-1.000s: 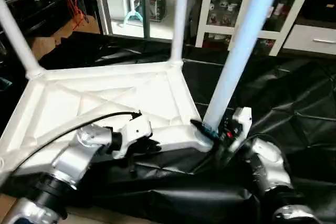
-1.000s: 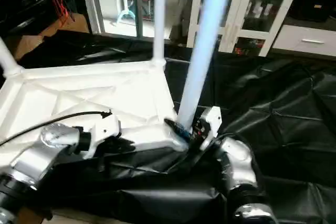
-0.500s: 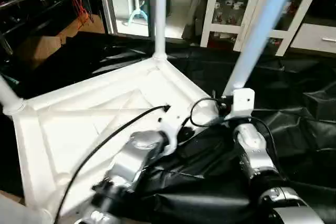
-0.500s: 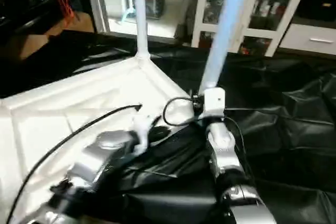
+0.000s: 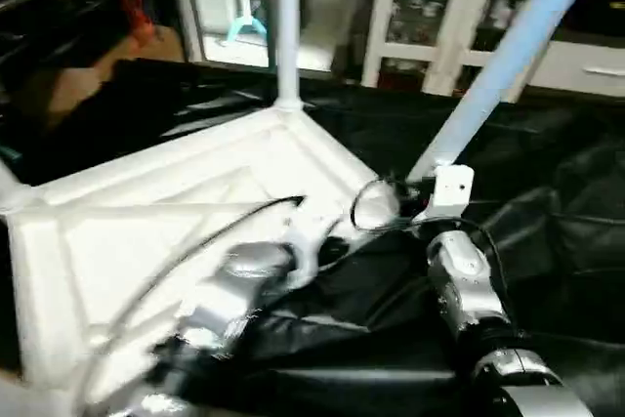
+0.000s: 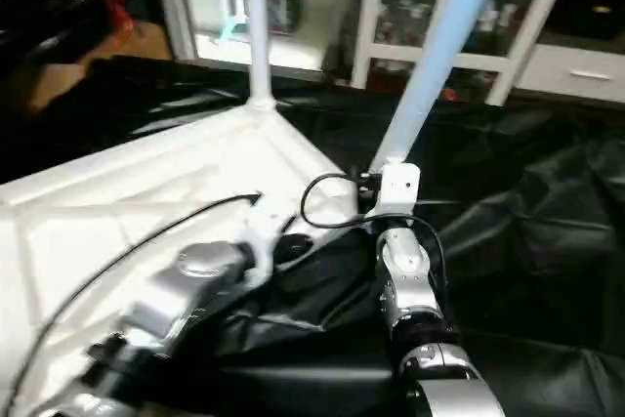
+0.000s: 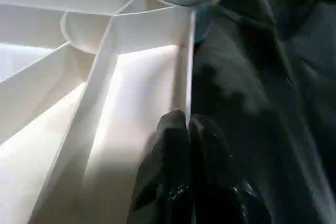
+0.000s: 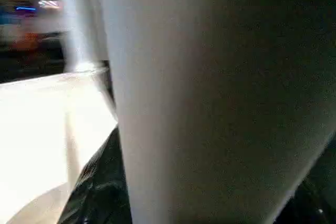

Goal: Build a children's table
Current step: Insert table leg to table base

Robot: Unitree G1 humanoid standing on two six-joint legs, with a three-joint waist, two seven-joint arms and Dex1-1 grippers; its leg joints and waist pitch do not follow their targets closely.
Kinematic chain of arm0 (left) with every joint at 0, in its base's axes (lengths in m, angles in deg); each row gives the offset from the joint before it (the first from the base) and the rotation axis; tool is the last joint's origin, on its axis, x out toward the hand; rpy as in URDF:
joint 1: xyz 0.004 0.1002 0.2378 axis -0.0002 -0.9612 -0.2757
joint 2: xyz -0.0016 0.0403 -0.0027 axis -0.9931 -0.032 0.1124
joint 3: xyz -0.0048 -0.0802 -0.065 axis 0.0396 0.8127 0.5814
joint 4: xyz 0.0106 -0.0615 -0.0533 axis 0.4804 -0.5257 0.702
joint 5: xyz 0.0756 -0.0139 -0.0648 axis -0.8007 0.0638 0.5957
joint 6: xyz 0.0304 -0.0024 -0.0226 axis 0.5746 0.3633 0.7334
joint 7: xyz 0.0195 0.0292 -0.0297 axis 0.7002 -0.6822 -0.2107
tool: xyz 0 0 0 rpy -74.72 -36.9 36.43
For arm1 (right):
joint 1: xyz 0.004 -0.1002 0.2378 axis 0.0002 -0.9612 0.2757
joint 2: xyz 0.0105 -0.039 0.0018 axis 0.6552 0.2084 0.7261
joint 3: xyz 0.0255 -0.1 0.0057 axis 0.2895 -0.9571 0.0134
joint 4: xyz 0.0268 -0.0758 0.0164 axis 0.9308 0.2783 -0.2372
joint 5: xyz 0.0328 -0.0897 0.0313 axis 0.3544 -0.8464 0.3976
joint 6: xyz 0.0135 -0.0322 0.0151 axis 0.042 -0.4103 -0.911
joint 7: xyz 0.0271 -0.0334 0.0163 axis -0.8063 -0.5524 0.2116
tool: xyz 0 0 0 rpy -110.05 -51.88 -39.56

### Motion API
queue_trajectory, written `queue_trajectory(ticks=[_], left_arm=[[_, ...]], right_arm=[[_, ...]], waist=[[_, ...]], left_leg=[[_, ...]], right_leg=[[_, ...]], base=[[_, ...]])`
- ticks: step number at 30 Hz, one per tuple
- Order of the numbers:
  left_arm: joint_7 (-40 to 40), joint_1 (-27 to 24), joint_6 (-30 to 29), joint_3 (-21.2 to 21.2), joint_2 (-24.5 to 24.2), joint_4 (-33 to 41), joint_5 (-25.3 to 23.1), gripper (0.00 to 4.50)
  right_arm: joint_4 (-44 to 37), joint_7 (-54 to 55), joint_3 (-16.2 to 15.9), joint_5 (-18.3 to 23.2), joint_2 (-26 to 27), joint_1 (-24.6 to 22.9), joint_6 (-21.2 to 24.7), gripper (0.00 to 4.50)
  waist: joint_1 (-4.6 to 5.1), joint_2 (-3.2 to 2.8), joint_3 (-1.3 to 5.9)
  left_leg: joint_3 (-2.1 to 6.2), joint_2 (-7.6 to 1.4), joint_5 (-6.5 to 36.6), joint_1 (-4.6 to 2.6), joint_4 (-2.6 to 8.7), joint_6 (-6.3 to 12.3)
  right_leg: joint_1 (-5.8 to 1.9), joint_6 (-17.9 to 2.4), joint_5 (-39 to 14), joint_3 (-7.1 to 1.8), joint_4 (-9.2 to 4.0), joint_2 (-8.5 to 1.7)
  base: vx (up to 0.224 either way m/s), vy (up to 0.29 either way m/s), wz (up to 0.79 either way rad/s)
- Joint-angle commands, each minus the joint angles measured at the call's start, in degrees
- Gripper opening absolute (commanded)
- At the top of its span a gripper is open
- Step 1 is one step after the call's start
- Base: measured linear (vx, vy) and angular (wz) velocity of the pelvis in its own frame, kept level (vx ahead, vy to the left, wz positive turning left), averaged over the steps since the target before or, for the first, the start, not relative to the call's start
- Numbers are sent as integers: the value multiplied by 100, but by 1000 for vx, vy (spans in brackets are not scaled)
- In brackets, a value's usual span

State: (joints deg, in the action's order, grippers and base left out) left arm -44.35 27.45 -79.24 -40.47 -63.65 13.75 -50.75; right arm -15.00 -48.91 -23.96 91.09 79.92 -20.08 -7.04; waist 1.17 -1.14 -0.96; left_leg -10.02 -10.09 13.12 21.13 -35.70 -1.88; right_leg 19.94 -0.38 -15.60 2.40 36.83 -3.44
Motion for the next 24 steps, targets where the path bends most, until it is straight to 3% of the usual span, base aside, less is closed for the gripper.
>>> queue_trajectory(ticks=[1, 4, 5, 6, 7, 8, 12, 17, 24], left_arm=[[411, 22, 293, 330, -555, 190, -94, 0], [1127, -75, 612, 322, -1055, 212, 63, 0], [1385, -101, 803, 297, -1233, 212, 105, 0], [1550, -118, 933, 276, -1350, 213, 133, 0], [1550, -118, 933, 276, -1350, 213, 133, 0], [1738, -117, 1027, 240, -1516, 171, 166, 0], [2074, -25, 1383, 254, -1874, -150, 238, 0], [2044, 76, 1493, 298, -1928, -333, 186, 0], [2087, 89, 1567, 284, -1939, -360, 254, 0]], right_arm=[[317, -1233, -161, 206, -177, -505, 902, 196], [-9, -2690, -374, 402, -591, -603, 1231, 196], [-103, -3189, -418, 507, -762, -612, 1452, 196], [-163, -3517, -445, 583, -876, -615, 1610, 196], [-163, -3517, -445, 583, -876, -615, 1610, 196], [-152, -4044, -519, 597, -1095, -585, 1659, 196], [-17, -5667, -813, 475, -1773, -532, 1757, 196], [275, -6116, -1047, 219, -2009, -541, 1594, 196], [436, -6062, -1079, 196, -1921, -658, 1240, 196]], waist=[[3, -41, 151], [15, -36, 154], [15, -15, 156], [4, -33, 169], [-3, -39, 178], [0, 0, 180], [-66, 27, 190], [-182, 61, 168], [-204, 74, 152]], left_leg=[[178, -348, 1031, 7, 545, 384], [173, -349, 867, -4, 522, 530], [161, -364, 739, -11, 515, 566], [167, -362, 580, -22, 502, 666], [166, -373, 465, -26, 494, 694], [153, -384, 253, -37, 489, 758], [130, -383, 33, -68, 441, 996], [114, -402, -113, -79, 451, 975], [119, -411, 138, -95, 492, 715]], right_leg=[[-136, -1353, 355, -249, -488, -467], [-154, -1499, 516, -255, -485, -466], [-144, -1565, 693, -258, -467, -468], [-160, -1614, 944, -252, -446, -455], [-156, -1631, 1099, -250, -427, -462], [-143, -1679, 1356, -240, -407, -465], [-138, -1804, 1555, -224, -385, -468], [-134, -1868, 1450, -226, -373, -494], [-132, -1829, 1071, -237, -402, -490]], base=[[0, 0, 0], [0, 0, 0], [0, 0, 0], [0, 0, 0], [0, 0, 0], [0, 0, 0], [0, 0, 0], [0, 0, 0], [0, 0, 0]])
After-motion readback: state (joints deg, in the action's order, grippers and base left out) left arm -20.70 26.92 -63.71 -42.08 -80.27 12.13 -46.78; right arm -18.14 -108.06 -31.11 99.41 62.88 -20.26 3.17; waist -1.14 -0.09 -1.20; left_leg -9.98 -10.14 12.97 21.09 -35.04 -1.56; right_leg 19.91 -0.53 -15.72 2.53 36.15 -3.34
